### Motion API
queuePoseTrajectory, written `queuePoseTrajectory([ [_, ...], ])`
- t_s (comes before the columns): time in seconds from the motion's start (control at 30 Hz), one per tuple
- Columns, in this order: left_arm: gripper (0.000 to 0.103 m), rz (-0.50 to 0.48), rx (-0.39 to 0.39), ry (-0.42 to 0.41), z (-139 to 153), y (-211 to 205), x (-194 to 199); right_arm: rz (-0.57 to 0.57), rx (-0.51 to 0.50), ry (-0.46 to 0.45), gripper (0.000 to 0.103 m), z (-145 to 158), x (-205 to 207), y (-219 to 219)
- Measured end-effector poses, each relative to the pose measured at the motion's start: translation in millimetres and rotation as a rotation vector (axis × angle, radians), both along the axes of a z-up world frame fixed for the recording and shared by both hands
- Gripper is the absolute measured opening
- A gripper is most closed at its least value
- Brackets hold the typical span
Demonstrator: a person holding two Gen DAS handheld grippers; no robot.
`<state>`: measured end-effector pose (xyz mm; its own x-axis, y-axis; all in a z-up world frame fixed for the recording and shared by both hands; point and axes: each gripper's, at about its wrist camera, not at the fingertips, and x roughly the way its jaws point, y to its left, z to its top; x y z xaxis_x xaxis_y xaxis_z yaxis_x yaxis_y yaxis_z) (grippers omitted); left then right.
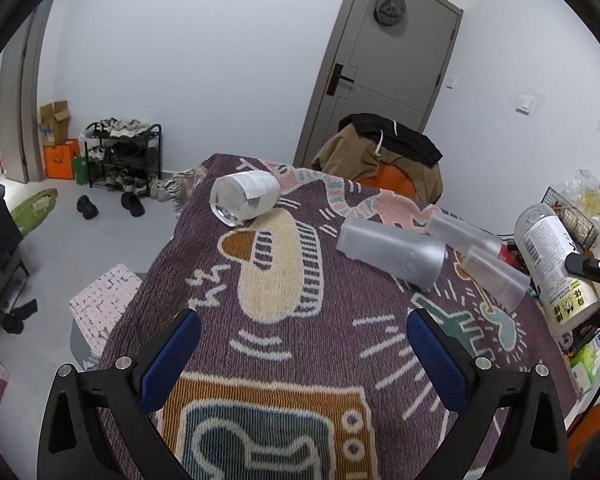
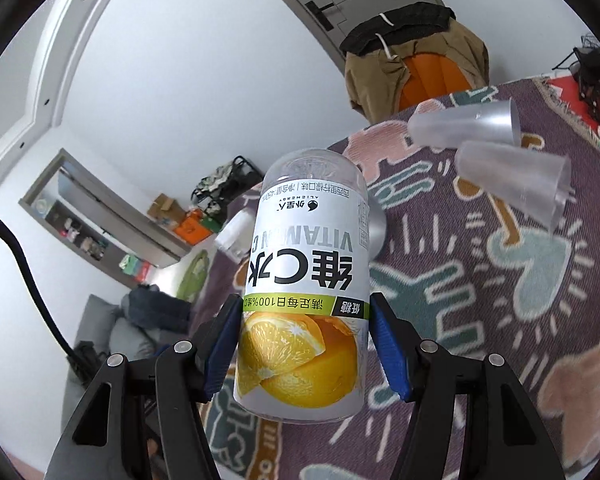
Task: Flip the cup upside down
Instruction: 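Rotate the held bottle with the right gripper to stand it upright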
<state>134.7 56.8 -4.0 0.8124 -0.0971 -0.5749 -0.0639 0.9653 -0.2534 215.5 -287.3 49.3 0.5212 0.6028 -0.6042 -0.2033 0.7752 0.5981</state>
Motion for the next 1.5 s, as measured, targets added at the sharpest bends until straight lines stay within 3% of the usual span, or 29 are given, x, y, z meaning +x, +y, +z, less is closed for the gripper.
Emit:
queuePoseTrajectory([
  [0.13, 0.103, -0.01, 0.038, 0.001, -4.1, -4.7, -15.2, 0.029, 0.008, 0.008, 0.063, -11.7, -19.6, 10.7],
  [0.43, 0.103, -0.034, 0.021, 0.039, -18.1, -0.7, -32.3, 0.042, -0.015, 0.021, 0.064, -40.4, -51.7, 26.5],
  [0.77, 0.103, -0.026, -0.01, 0.062, -26.7, 0.4, -25.5, 0.033, -0.071, 0.105, 0.064, -94.7, -53.5, 35.5],
  [1.07, 0.103, -0.062, -0.014, 0.069, -31.2, -15.5, -19.4, 0.051, -0.113, 0.117, 0.064, -115.0, -54.7, 39.3],
  [1.27, 0.103, -0.075, -0.027, 0.08, -31.5, -23.0, -14.1, 0.045, -0.077, 0.166, 0.064, -124.2, -49.6, 30.0],
  [1.3, 0.103, -0.077, -0.029, 0.082, -31.0, -24.7, -13.5, 0.044, -0.062, 0.169, 0.067, -124.3, -50.2, 27.8],
  [1.4, 0.103, -0.08, -0.021, 0.082, -27.5, -30.6, -12.3, 0.037, -0.028, 0.137, 0.094, -116.7, -56.7, 19.9],
  [1.5, 0.103, -0.09, -0.015, 0.085, -23.4, -37.0, -10.5, 0.036, -0.018, 0.101, 0.095, -106.6, -60.6, 14.9],
])
